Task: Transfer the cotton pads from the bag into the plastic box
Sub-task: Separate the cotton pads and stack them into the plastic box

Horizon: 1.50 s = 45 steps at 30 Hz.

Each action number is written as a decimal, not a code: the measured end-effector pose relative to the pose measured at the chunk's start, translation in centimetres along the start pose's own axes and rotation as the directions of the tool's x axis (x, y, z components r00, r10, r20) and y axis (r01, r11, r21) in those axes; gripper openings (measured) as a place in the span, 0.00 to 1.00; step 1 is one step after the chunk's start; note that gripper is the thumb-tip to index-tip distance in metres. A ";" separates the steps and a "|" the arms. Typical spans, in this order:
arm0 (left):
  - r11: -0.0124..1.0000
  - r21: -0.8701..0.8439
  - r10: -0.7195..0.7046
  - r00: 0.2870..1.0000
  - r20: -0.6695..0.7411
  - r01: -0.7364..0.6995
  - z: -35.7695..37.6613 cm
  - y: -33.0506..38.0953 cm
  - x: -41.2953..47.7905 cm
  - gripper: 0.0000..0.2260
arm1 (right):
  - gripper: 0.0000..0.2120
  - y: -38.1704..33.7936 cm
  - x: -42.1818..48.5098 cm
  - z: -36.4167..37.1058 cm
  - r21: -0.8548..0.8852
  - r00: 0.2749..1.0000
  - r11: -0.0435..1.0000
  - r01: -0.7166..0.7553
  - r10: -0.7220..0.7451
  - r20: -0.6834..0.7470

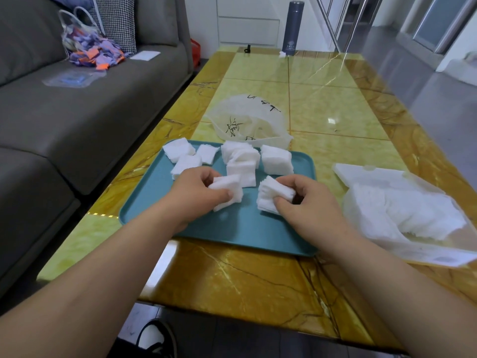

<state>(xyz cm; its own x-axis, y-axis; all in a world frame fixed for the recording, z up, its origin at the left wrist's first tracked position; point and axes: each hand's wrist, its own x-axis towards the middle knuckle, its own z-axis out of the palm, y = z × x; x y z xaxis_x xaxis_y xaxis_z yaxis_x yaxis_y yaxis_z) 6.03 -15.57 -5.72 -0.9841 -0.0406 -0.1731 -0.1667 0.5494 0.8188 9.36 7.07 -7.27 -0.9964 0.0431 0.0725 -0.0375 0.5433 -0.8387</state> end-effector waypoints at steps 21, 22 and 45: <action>0.978 0.008 0.201 0.958 0.203 -0.207 1.5 0.7 -2.0 0.12 | 0.27 -0.6 -0.4 -0.7 0.164 0.934 0.986 0.045 -0.099 0.344; 0.979 0.017 0.198 0.963 0.180 -0.205 1.6 0.6 -1.9 0.13 | 0.27 -0.6 -0.5 -0.7 0.161 0.929 0.986 0.045 -0.101 0.356; 0.976 -0.196 0.168 0.911 0.377 -0.099 -0.3 0.4 -2.6 0.12 | 0.22 0.5 0.4 -1.5 0.186 0.942 0.982 -0.019 -0.045 0.334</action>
<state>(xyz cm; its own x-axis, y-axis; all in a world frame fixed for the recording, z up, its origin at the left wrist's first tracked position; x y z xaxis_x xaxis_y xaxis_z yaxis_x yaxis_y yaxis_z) 8.51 -15.50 -4.75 -0.9011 0.3697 -0.2264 -0.0777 0.3761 0.9233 9.04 8.59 -6.88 -0.9617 -0.2641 -0.0739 -0.0323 0.3768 -0.9257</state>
